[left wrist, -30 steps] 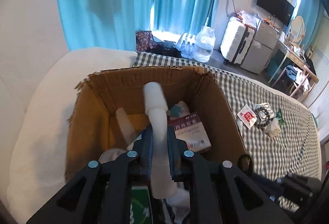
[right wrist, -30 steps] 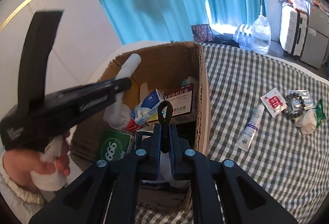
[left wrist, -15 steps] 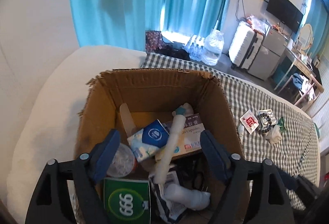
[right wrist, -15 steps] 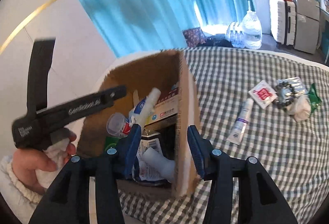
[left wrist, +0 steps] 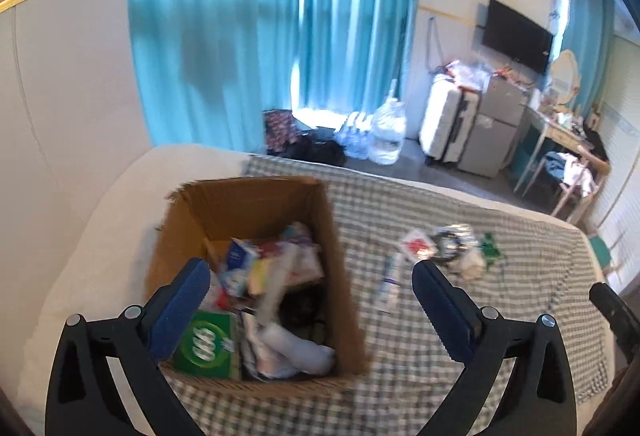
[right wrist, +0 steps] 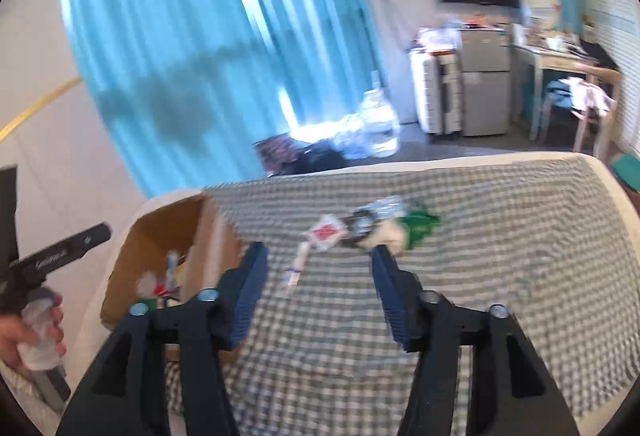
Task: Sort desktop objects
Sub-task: 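Move both open tools back toward the remaining items on the bed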
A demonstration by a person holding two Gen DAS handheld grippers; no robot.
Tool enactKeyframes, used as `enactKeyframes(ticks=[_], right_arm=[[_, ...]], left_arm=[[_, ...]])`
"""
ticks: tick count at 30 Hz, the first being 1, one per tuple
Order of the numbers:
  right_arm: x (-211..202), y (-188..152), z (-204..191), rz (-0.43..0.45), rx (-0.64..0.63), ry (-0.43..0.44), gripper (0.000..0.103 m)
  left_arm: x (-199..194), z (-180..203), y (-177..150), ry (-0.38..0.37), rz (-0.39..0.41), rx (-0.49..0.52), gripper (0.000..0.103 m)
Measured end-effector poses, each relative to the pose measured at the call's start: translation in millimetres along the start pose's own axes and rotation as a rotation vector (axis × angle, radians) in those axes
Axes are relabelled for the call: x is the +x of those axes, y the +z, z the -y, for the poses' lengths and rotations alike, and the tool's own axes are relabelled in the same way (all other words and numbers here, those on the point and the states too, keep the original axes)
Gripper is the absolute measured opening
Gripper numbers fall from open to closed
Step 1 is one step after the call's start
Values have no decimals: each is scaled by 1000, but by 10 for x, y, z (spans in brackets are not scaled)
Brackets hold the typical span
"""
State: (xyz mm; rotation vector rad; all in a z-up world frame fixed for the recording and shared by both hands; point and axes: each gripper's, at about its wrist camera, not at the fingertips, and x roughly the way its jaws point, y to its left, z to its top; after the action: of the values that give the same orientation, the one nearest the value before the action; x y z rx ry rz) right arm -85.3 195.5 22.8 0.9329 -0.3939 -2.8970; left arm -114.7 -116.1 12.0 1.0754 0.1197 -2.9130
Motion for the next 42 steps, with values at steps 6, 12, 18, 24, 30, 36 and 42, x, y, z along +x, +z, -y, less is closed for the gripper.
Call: enactKeyframes(ticks=[6, 12, 18, 24, 30, 36, 42], right_arm=[[-564, -122, 537, 42, 65, -63, 72], [-809, -252, 855, 56, 86, -87, 72], [-864, -316, 905, 64, 84, -71, 78], [-782, -426, 881, 72, 65, -93, 85], [-525, -522, 933, 24, 81, -76, 85], [-142, -624, 1009, -34, 87, -73, 85], [420, -618, 1081, -108, 97, -54, 85]], left_arm=[[-59, 590, -367, -37, -38, 3, 103], [-132, 1149, -564, -83, -50, 117, 103], [-205, 1489, -694, -58, -32, 194, 103], [-137, 1547, -902, -8, -23, 187, 103], [155, 1572, -999, 12, -66, 200, 103], [625, 1488, -1088, 25, -127, 170, 103], [1262, 1418, -1113, 49, -195, 138, 103]])
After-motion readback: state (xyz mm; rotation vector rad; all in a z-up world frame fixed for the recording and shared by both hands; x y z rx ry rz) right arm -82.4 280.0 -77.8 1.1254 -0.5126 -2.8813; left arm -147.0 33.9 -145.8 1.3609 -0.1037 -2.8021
